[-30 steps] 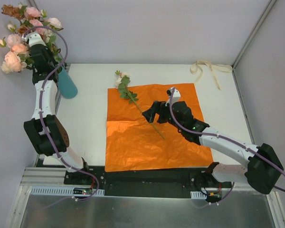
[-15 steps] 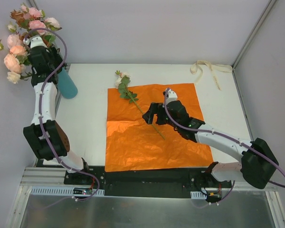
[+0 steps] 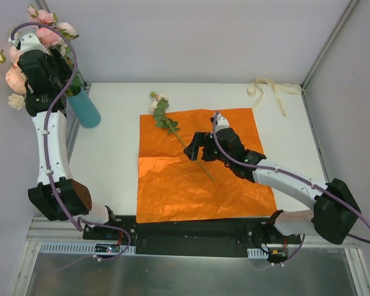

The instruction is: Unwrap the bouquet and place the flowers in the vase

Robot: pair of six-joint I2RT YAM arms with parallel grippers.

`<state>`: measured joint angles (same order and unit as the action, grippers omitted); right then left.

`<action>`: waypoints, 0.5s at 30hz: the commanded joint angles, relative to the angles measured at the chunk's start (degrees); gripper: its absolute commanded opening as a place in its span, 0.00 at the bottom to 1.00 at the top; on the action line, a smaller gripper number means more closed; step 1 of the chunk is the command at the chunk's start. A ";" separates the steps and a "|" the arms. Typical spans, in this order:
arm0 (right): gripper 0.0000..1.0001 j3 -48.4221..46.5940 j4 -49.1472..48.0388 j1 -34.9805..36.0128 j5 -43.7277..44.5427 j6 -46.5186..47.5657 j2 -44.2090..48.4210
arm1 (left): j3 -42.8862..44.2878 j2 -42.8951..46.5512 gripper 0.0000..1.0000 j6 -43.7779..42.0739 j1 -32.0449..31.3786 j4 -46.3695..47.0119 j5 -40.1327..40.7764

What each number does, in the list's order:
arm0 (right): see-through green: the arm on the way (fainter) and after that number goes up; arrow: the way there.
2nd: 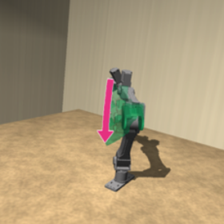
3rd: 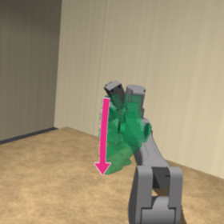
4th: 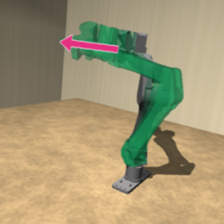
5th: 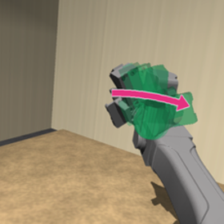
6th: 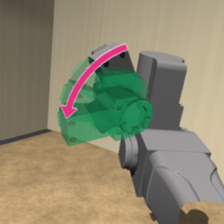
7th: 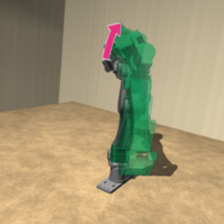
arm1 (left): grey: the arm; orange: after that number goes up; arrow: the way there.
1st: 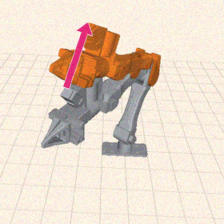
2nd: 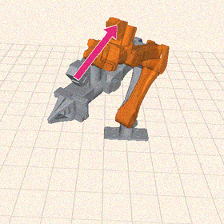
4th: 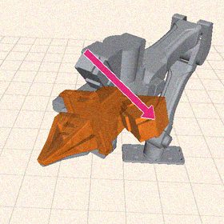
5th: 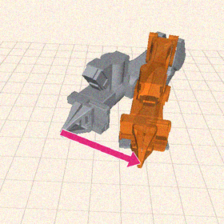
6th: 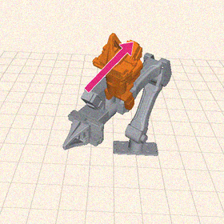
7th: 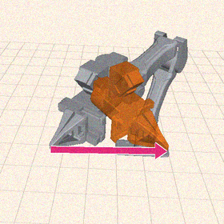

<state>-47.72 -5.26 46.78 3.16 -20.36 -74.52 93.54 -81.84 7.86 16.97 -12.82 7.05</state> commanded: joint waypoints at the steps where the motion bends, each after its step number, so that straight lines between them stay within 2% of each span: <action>1: 0.99 -2.99 -0.02 -0.11 -0.87 -0.73 1.31 | 4.19 -4.11 0.65 -2.85 0.25 -2.55 1.57; 8: 0.97 -5.44 4.28 -0.73 2.64 3.57 -3.25 | -1.07 2.20 0.61 5.05 0.25 -7.82 -11.60; 12: 0.86 -8.43 7.36 -2.48 1.94 5.85 -7.12 | -3.62 7.21 0.63 9.54 0.17 -12.93 -20.47; 15: 0.71 -11.15 8.77 -3.28 2.29 6.73 -10.72 | -5.73 10.73 0.64 11.39 -1.49 -14.86 -24.00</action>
<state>-53.98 0.58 44.60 4.14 -16.27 -82.02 89.38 -78.00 14.57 16.86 -24.71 -7.94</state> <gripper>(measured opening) 0.793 0.637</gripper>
